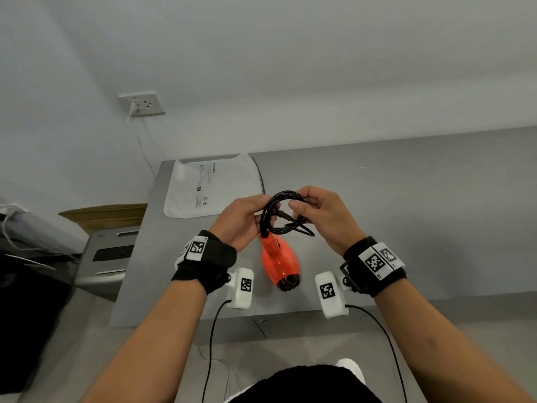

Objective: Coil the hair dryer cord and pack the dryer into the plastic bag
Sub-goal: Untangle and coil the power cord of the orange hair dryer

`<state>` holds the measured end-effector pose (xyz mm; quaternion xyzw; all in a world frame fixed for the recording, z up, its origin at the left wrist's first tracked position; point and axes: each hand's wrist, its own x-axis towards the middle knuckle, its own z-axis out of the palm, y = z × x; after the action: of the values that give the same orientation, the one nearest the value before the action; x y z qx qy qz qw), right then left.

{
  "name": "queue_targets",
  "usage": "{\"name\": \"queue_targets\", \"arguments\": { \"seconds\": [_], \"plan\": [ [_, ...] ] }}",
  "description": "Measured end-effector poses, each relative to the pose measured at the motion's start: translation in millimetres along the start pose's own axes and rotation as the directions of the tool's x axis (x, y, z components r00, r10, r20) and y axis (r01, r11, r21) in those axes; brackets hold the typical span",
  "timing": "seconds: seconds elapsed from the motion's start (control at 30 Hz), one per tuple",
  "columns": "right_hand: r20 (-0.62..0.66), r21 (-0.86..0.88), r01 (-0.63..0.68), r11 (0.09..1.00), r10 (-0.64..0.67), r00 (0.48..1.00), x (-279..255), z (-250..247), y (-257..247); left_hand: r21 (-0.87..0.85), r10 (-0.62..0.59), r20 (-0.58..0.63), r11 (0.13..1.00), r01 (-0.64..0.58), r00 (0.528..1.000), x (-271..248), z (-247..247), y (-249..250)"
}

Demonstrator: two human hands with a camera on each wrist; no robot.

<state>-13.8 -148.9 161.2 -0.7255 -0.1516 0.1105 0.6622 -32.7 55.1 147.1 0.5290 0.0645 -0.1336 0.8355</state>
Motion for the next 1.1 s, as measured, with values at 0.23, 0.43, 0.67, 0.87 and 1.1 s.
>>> {"name": "queue_targets", "arguments": {
  "seconds": [0.23,0.43,0.67,0.87,1.1],
  "plan": [
    [0.056,0.095,0.039,0.995,-0.045,0.997,2,14,0,-0.051,-0.051,0.142,0.997,0.058,0.989,-7,-7,-7],
    [0.003,0.068,0.059,0.996,-0.060,0.998,2,17,3,-0.107,-0.018,0.008,0.994,0.018,1.000,-7,-13,-12],
    [-0.172,0.258,-0.046,0.965,0.093,0.981,7,-16,6,-0.075,0.156,-0.269,0.981,-0.182,0.951,-15,-52,3],
    [-0.198,0.256,-0.135,0.957,0.189,0.962,11,-16,15,0.281,0.389,-0.448,0.916,-0.286,0.805,-18,-58,25],
    [-0.265,0.248,-0.134,0.959,0.200,0.943,11,5,13,-0.005,0.397,-0.451,0.894,-0.447,0.799,-26,-7,40]
  ]
}}
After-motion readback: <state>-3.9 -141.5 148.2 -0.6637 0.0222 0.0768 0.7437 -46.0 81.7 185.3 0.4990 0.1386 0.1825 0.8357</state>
